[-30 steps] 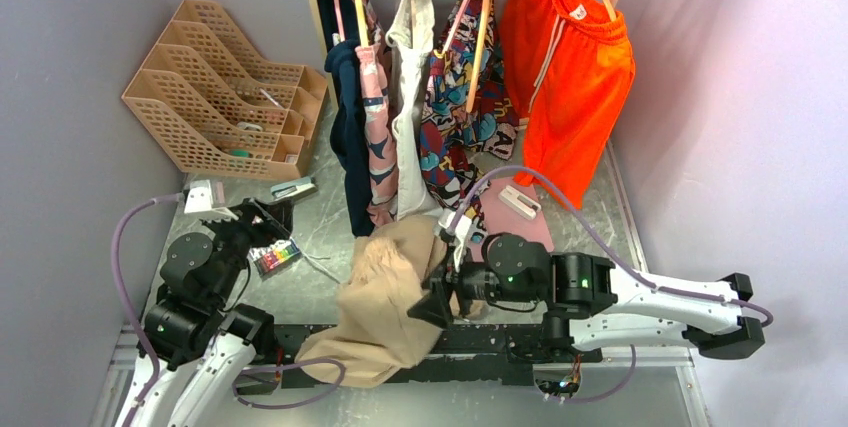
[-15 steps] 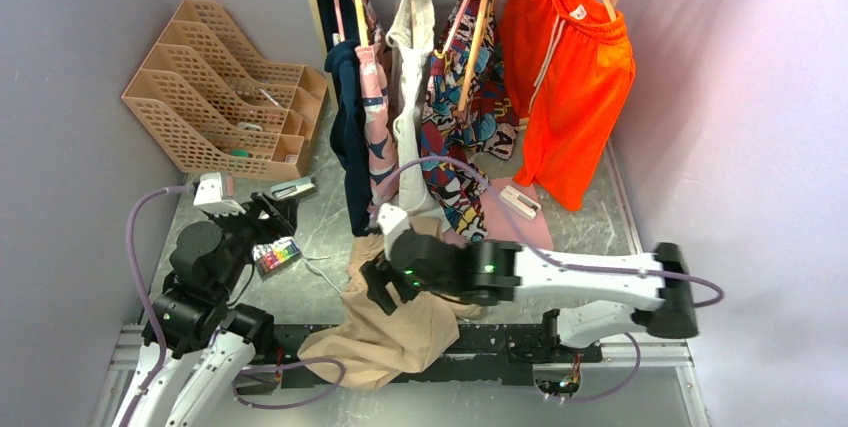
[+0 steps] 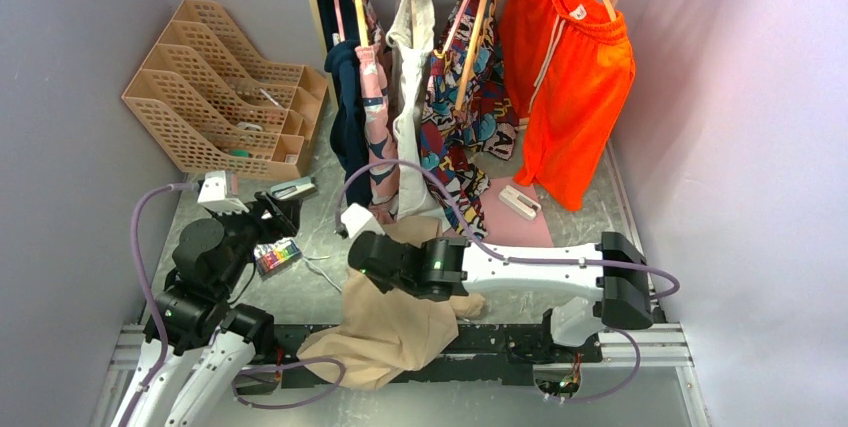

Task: Place the shorts on the hanger
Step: Adjust the shorts at the center of the board.

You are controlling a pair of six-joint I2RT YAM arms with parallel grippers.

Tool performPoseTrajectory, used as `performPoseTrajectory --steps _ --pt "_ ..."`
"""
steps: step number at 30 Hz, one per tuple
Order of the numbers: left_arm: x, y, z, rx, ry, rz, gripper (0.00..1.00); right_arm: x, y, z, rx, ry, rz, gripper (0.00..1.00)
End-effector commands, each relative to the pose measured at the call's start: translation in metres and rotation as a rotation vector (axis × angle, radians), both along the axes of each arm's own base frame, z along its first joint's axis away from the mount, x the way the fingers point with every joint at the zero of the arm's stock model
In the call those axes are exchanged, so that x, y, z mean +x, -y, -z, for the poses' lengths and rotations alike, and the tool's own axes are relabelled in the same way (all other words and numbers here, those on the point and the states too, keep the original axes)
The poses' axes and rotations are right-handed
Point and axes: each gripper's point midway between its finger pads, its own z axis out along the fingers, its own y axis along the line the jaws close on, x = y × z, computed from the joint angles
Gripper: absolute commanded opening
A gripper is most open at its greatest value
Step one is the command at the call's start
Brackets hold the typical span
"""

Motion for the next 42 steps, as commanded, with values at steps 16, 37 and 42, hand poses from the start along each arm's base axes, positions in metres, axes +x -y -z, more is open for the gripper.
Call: performPoseTrajectory --steps 16,37,42 --pt "0.002 0.001 -0.006 0.003 0.029 0.014 0.83 -0.112 0.049 -0.195 0.528 -0.225 -0.626 0.07" --pt "0.005 0.002 -0.003 0.01 0.012 0.019 0.83 -0.031 0.026 -0.034 0.186 -0.194 -0.007 0.58" --pt "0.006 0.003 -0.002 0.012 0.009 0.027 0.83 0.003 0.043 -0.002 0.078 -0.087 0.201 0.61"
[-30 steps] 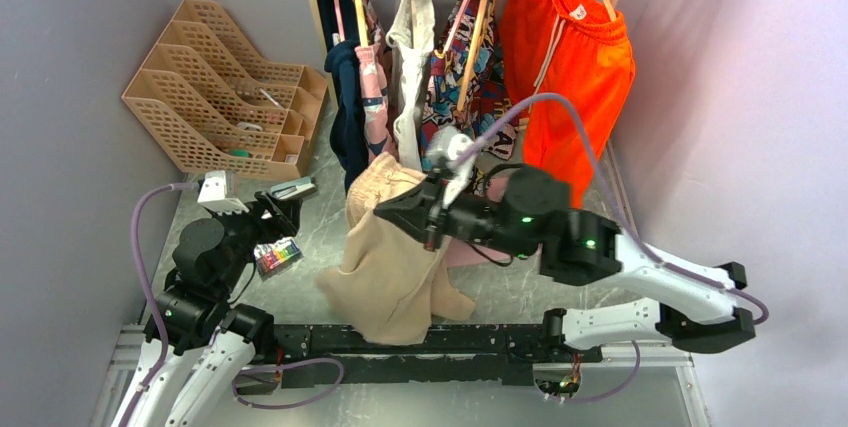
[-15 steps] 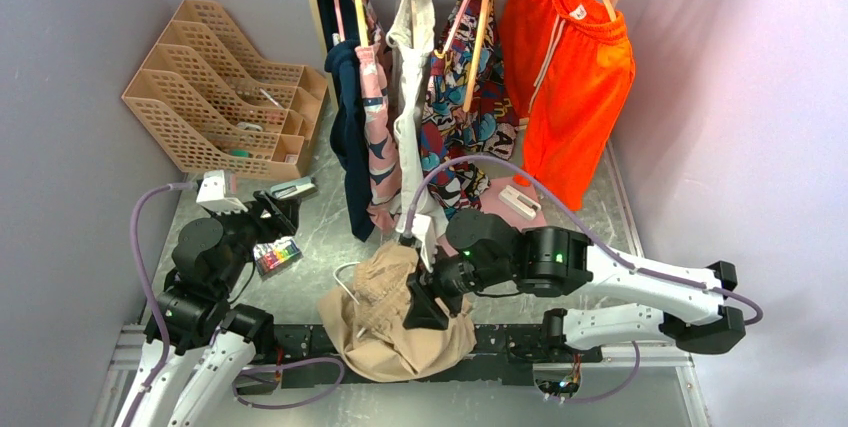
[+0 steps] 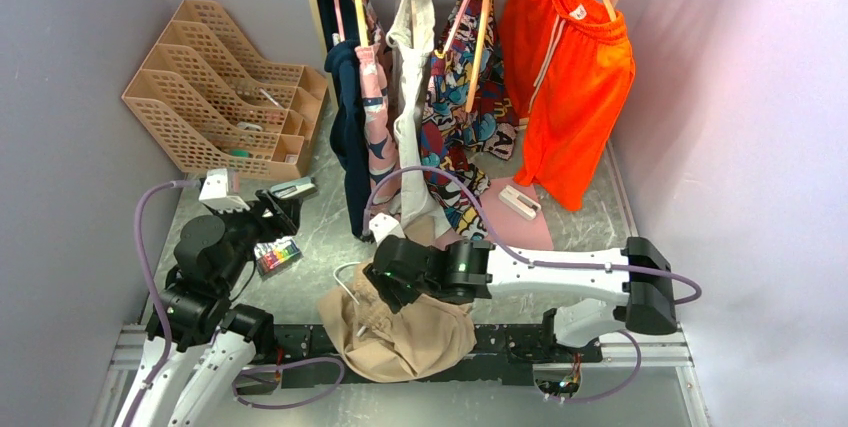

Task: Place the shorts on the hanger
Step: Adjust the shorts at the center of the board.

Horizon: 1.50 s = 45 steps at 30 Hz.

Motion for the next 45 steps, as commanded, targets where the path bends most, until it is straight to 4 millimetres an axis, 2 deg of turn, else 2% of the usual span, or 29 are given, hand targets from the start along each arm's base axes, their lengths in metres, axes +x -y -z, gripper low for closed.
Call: performPoseTrajectory --steps 1,4,7,9,16,20,24,28,32,33,35,38,40,42,43,45 --pt "0.003 0.004 -0.005 0.006 0.024 0.023 0.83 0.042 0.01 -0.004 0.002 0.141 0.249 0.62" --pt "0.004 0.003 -0.004 0.006 0.019 0.02 0.83 0.055 0.022 0.002 0.002 0.139 0.351 0.64" --pt "0.003 0.003 -0.004 0.006 0.021 0.021 0.83 0.064 0.03 0.02 0.01 0.067 0.403 0.66" --pt "0.004 0.004 -0.003 0.008 0.019 0.022 0.83 0.064 0.031 0.032 0.012 0.023 0.409 0.66" --pt "0.005 0.006 -0.001 0.014 0.003 0.034 0.83 0.055 0.015 0.04 0.091 -0.061 0.359 0.68" --pt "0.005 0.007 -0.001 0.013 0.007 0.037 0.83 0.051 0.019 0.057 0.041 -0.085 0.356 0.65" --pt "0.005 0.007 0.0 0.015 0.001 0.037 0.83 0.048 0.023 0.064 0.027 -0.096 0.354 0.54" --pt "0.006 0.007 0.0 0.016 0.001 0.037 0.83 0.047 0.029 0.067 0.017 -0.098 0.36 0.31" --pt "0.006 0.006 0.001 0.018 -0.003 0.034 0.83 0.049 0.031 0.057 0.052 -0.078 0.368 0.08" --pt "0.006 0.006 0.002 0.018 -0.005 0.032 0.83 0.051 0.031 0.053 0.063 -0.068 0.369 0.01" --pt "0.007 0.006 0.002 0.019 -0.009 0.03 0.83 0.053 0.029 0.04 0.096 -0.044 0.357 0.0" --pt "0.008 0.005 0.003 0.02 -0.015 0.026 0.83 0.059 0.024 0.001 0.189 0.019 0.311 0.0" --pt "0.008 0.003 0.003 0.022 -0.014 0.01 0.82 0.064 0.02 -0.034 0.266 0.083 0.273 0.0" --pt "0.009 -0.003 -0.001 0.02 0.001 -0.02 0.82 0.067 0.013 -0.086 0.369 0.172 0.203 0.0" --pt "0.009 -0.004 -0.006 0.022 0.013 -0.026 0.82 0.069 0.007 -0.131 0.452 0.225 0.166 0.0" --pt "0.009 -0.005 -0.026 0.012 0.058 -0.03 0.83 0.063 0.004 -0.202 0.582 0.313 0.069 0.0"
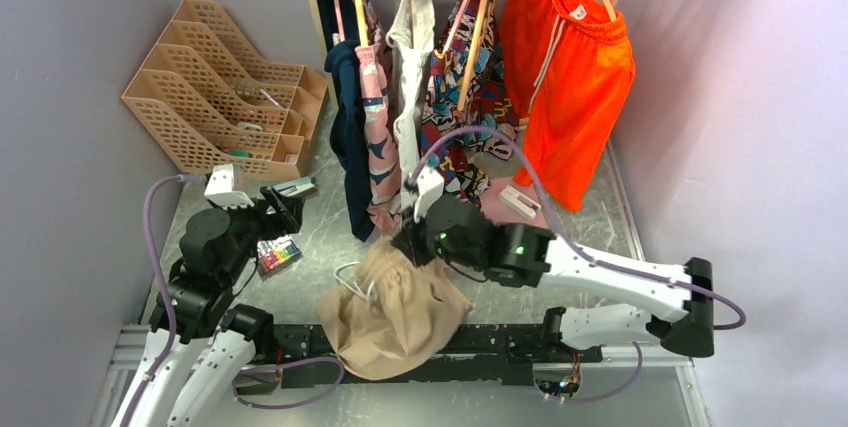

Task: Place the shorts on the hanger
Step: Adjust the shorts at the center of the board.

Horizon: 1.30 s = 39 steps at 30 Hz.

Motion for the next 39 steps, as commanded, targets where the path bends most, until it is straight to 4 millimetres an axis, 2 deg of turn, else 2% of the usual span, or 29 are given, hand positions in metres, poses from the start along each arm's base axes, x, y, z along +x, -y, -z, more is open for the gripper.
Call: performPoseTrajectory --steps 1,2,4,6,8,11,15,18,22,24,26,27,30,33,35,37,39 --pt "0.004 -0.006 -0.047 -0.016 0.122 -0.03 0.82 -0.002 -0.017 -0.179 0.336 0.324 -0.18 0.0" --pt "0.003 -0.005 -0.06 -0.024 0.144 -0.02 0.83 -0.012 -0.016 -0.206 0.388 0.367 -0.24 0.0" --pt "0.003 0.0 -0.079 -0.036 0.174 0.005 0.82 -0.032 -0.007 -0.241 0.473 0.416 -0.337 0.0" --pt "0.001 0.005 -0.088 -0.044 0.18 0.032 0.82 -0.049 0.003 -0.246 0.496 0.419 -0.417 0.0" --pt "-0.001 0.009 -0.085 -0.053 0.171 0.055 0.83 -0.057 0.017 -0.228 0.462 0.379 -0.431 0.0" --pt "-0.003 0.011 -0.066 -0.071 0.14 0.062 0.83 -0.058 0.034 -0.17 0.381 0.258 -0.366 0.0" --pt "-0.003 0.013 -0.036 -0.084 0.086 0.064 0.83 -0.08 0.052 -0.095 0.321 0.028 -0.356 0.0" --pt "-0.002 0.017 -0.021 -0.084 0.041 0.078 0.83 -0.099 0.058 -0.058 0.276 -0.128 -0.375 0.11" --pt "0.0 0.026 -0.007 -0.085 -0.024 0.114 0.83 -0.105 0.064 -0.036 0.226 -0.206 -0.349 0.14" --pt "0.0 0.03 -0.001 -0.086 -0.058 0.134 0.83 -0.1 0.067 -0.028 0.203 -0.211 -0.312 0.24" --pt "-0.002 0.033 0.007 -0.096 -0.105 0.14 0.82 -0.09 0.068 -0.02 0.175 -0.202 -0.251 0.39" --pt "-0.002 0.034 0.013 -0.104 -0.135 0.139 0.82 -0.081 0.069 -0.016 0.158 -0.186 -0.202 0.44" --pt "-0.006 0.044 0.025 -0.144 -0.208 0.172 0.81 -0.064 0.069 -0.008 0.12 -0.154 -0.119 0.53" --pt "-0.012 0.058 0.032 -0.187 -0.275 0.231 0.79 -0.055 0.065 -0.003 0.091 -0.136 -0.086 0.57" --pt "-0.013 0.06 0.038 -0.2 -0.316 0.233 0.78 -0.056 0.062 0.003 0.062 -0.144 -0.102 0.59" --pt "-0.013 0.06 0.042 -0.201 -0.333 0.225 0.78 -0.065 0.056 0.005 0.053 -0.167 -0.167 0.63" --pt "-0.013 0.059 0.042 -0.201 -0.33 0.222 0.78 -0.08 0.052 0.005 0.062 -0.203 -0.251 0.79"
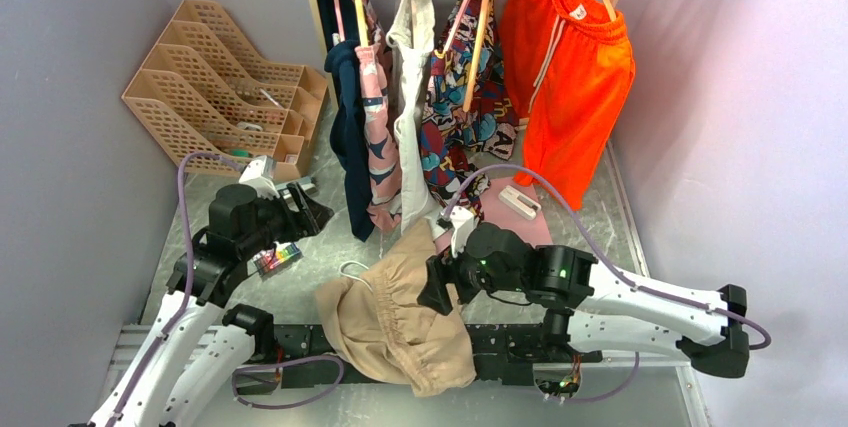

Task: Place the shorts on the hanger
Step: Adjust the shorts at the center of the board.

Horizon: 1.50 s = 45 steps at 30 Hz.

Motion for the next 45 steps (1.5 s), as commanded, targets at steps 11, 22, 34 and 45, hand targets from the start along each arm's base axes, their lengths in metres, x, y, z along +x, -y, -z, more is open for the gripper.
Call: performPoseTrajectory --steps 11,22,34,45 --pt "-0.006 0.004 0.004 -0.037 -0.034 0.009 0.78 -0.074 -0.025 0.005 -0.114 -0.043 -0.294 0.89" --pt "-0.004 0.002 0.006 -0.027 -0.035 -0.003 0.78 -0.118 -0.066 0.053 -0.431 0.197 -0.298 0.91" --pt "-0.005 0.002 0.005 -0.029 -0.028 -0.003 0.78 -0.161 -0.07 0.051 -0.398 0.184 -0.465 0.9" --pt "-0.005 0.002 0.004 -0.031 -0.024 0.0 0.78 -0.196 -0.048 0.065 -0.447 0.109 -0.726 0.84"
